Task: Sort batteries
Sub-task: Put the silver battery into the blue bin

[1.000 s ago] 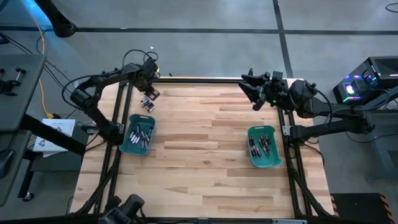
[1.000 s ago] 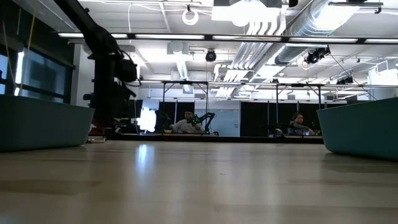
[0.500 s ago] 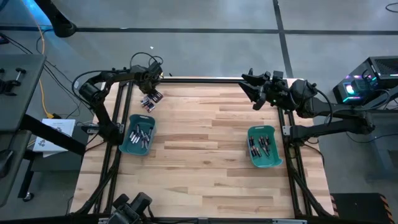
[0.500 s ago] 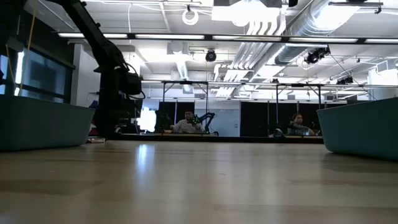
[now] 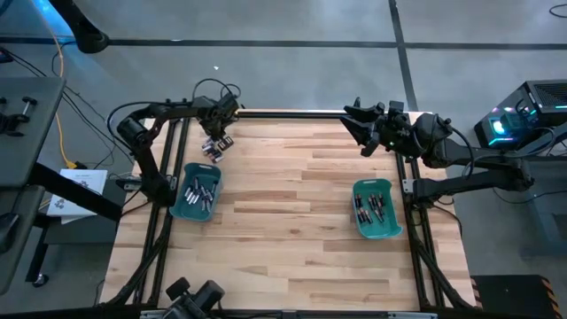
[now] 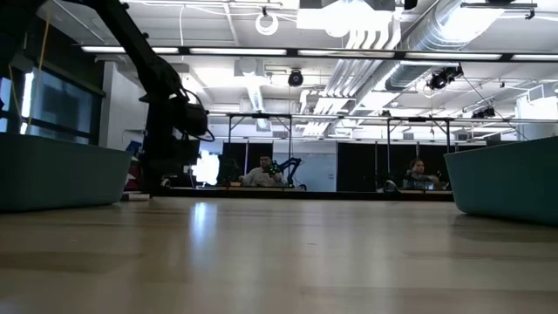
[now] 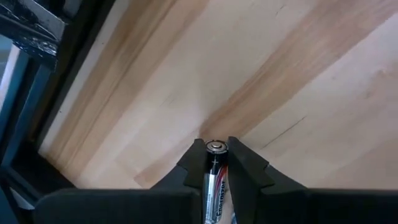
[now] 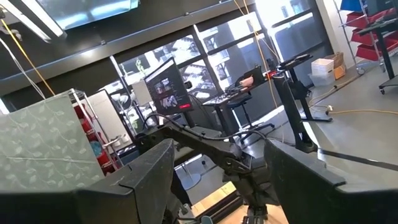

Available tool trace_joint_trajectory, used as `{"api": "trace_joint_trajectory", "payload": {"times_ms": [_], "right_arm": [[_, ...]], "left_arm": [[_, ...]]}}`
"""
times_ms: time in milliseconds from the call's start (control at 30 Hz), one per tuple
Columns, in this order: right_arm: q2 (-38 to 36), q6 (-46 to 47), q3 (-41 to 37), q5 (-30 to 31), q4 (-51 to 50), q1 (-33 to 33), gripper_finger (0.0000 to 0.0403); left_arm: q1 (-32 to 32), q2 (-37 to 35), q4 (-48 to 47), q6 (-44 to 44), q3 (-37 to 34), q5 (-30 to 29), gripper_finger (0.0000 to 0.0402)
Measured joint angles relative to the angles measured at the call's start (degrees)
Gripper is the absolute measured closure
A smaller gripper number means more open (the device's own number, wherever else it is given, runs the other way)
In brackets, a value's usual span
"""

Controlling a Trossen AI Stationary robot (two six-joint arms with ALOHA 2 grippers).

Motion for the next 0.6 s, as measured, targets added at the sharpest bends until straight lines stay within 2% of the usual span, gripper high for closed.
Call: {"api": "trace_joint_trajectory", "payload": {"times_ms": [300, 433, 600], "right_arm": [[0.0, -0.2, 0.0, -0.1, 0.0, -0.4, 0.0160], [0.0, -0.5, 0.0, -0.1, 0.0, -1.1, 0.0160], [0.1, -0.6, 0.0, -0.1, 0.0, -2.9, 0.0160]], "left_arm": [[-1.3, -10.7, -6.0, -1.8, 8.1, 1.1, 0.0374], [-5.2, -19.1, -12.4, -9.5, 11.0, 6.3, 0.0375], [-15.0, -29.5, -23.1, -23.6, 11.1, 10.3, 0.0377]]}}
